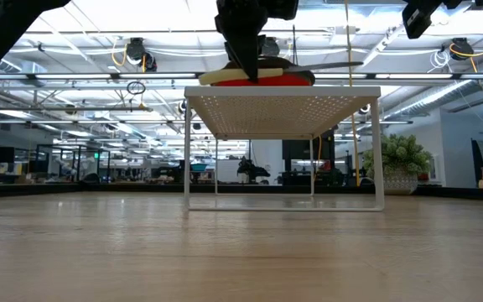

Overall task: Pick & Place Fruit
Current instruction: Put the yellow knife on the shelf

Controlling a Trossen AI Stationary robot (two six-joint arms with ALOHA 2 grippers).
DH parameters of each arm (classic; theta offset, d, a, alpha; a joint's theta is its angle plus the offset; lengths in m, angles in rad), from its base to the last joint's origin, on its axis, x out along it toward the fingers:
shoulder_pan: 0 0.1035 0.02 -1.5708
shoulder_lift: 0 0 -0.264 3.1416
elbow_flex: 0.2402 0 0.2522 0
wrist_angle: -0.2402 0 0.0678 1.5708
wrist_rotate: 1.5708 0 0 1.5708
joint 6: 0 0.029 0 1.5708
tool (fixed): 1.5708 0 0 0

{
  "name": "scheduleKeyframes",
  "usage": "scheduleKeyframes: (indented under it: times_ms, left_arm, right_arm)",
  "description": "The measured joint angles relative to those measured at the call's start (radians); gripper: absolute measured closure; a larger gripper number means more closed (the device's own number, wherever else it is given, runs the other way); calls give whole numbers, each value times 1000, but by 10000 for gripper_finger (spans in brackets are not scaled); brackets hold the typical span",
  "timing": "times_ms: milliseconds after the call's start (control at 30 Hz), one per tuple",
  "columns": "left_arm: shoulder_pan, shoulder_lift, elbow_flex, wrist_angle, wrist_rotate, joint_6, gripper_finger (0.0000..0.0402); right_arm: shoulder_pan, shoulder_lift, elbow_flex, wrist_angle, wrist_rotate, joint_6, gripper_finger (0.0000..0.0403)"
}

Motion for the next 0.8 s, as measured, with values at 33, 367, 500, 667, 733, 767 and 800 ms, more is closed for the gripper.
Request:
scheduleKeyframes:
  times_ms: [33,367,500,667,733,767,800]
  left_arm:
    - [-1,0,0,-1,-2,0,334]
    - [-2,0,0,-7,-2,8,334]
    - [-5,0,0,-6,-2,16,334]
    - [-9,0,0,-6,-5,27,334]
    - [-11,0,0,-6,-10,27,334]
    - [-11,0,0,-6,-10,27,334]
    - [-12,0,0,-7,-10,27,334]
  right_arm:
    - [0,0,0,0,0,0,402]
    - [0,0,0,0,0,0,402]
    - [0,0,0,0,0,0,402]
    - [0,0,0,0,0,0,401]
    - [0,0,0,0,0,0,402]
    - [0,0,0,0,0,0,402]
    - [0,0,0,0,0,0,402]
